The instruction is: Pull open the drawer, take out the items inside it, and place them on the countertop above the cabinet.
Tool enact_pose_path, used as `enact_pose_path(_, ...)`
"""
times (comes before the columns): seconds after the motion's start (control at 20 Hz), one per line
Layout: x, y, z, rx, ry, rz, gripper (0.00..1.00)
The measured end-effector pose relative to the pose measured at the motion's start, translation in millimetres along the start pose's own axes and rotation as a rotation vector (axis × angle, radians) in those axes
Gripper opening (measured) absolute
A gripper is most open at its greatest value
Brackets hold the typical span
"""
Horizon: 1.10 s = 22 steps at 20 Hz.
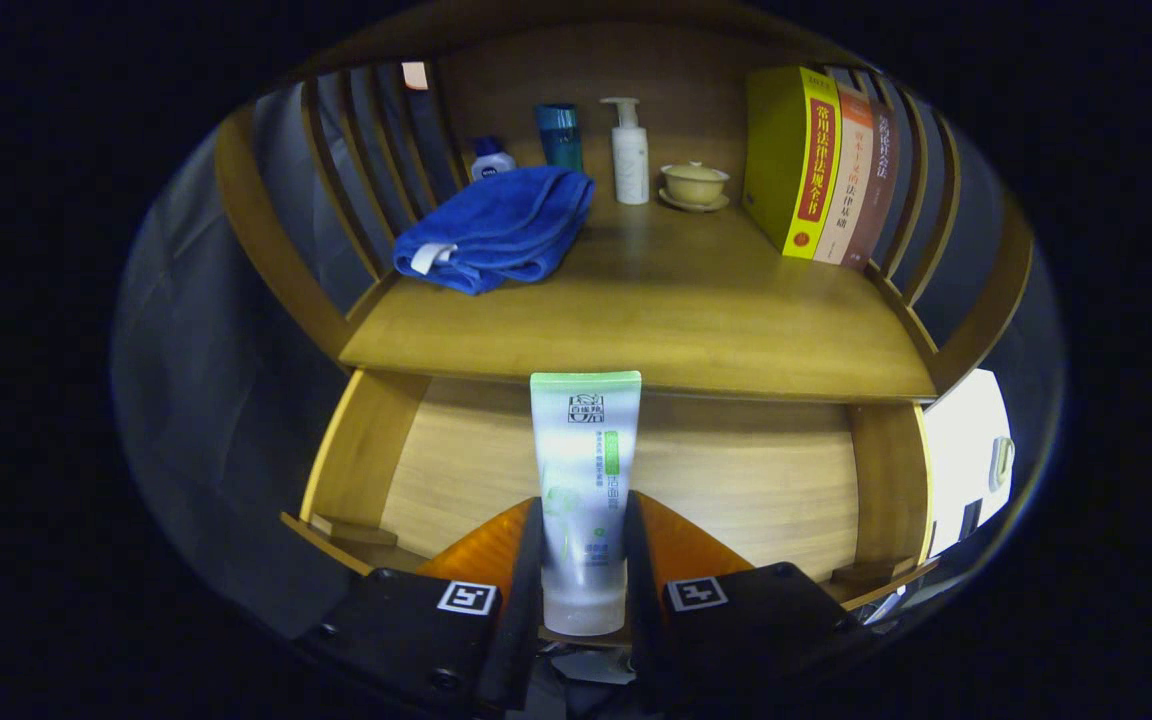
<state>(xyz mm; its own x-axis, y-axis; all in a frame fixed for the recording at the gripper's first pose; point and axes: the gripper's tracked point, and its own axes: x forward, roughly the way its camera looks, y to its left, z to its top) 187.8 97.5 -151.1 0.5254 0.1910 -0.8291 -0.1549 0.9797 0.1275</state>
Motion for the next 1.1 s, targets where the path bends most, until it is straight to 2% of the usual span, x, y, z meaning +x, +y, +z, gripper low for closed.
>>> enact_pose_path(0.35,25.0,-27.0,91.3,0.055,-0.089,-0.107,0.48)
enact_pose_path(0.55,53.8,-41.5,120.5,0.034,-0.097,-0.167,0.48)
enact_pose_path(1.1,121.5,-65.0,109.8,0.098,0.027,-0.205,0.48)
